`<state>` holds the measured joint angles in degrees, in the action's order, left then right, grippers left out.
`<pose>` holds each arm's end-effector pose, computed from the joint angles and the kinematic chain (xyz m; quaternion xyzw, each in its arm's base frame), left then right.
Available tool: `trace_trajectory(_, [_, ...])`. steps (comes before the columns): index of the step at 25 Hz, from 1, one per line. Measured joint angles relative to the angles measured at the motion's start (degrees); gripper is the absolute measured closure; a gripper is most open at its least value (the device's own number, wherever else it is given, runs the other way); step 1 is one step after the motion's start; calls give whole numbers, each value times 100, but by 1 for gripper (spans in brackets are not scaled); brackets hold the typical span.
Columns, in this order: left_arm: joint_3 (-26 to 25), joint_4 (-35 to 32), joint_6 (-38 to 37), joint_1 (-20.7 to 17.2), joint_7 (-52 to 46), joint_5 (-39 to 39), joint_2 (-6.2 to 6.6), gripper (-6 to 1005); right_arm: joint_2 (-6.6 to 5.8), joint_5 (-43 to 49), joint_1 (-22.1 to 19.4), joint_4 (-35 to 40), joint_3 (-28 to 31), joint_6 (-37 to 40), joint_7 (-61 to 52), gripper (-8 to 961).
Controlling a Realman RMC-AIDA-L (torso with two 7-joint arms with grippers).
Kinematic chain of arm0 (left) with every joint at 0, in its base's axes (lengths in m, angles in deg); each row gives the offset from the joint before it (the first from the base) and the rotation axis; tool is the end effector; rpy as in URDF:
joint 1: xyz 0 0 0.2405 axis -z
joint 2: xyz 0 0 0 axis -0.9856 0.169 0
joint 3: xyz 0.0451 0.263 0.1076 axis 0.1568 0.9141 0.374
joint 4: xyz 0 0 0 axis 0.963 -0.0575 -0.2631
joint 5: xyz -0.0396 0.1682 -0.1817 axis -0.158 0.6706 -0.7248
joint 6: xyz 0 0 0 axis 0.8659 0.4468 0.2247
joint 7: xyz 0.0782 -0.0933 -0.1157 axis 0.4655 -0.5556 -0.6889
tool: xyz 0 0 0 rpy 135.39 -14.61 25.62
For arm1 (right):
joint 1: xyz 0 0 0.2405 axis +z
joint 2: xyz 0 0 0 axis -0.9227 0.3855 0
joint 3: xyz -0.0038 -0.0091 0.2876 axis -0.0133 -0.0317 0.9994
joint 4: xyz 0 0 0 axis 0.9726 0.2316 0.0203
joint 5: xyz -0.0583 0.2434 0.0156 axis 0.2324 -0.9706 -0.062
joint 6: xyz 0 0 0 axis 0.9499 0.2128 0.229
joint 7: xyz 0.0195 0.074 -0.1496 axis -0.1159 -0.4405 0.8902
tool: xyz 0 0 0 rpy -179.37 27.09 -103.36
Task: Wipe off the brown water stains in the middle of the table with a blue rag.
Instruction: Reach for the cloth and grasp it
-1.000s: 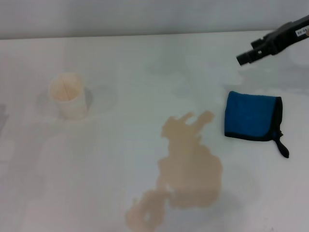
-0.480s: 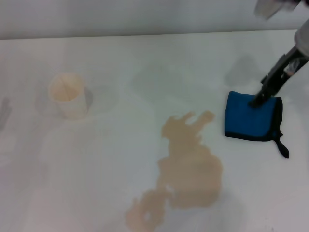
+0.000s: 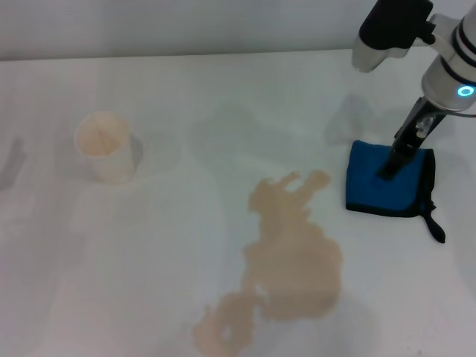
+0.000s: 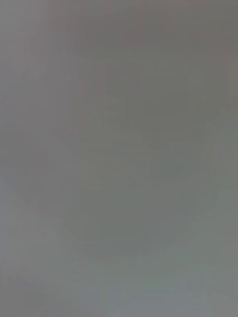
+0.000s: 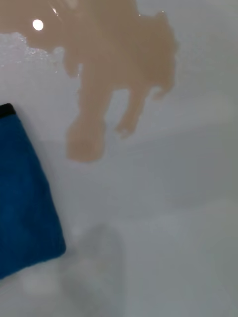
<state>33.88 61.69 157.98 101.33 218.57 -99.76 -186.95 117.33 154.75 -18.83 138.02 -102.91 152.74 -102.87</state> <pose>-0.4082 0.3688 -0.0037 -0.6239 -0.3727 -0.4496 0.5193 0.2705 0.4718 -0.0055 -0.8842 0.2849 -0.3166 0.1918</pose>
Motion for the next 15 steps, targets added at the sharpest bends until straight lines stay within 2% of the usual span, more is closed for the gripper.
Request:
trace_trajectory(6, [0,23,-128,56,8,0,-2,111,12,0,234,-594,13,-241,-10,102])
trace_trajectory(15, [0,30,-187,132,9,1,0,112,35,7,255,-1005,22,-613,-11,105])
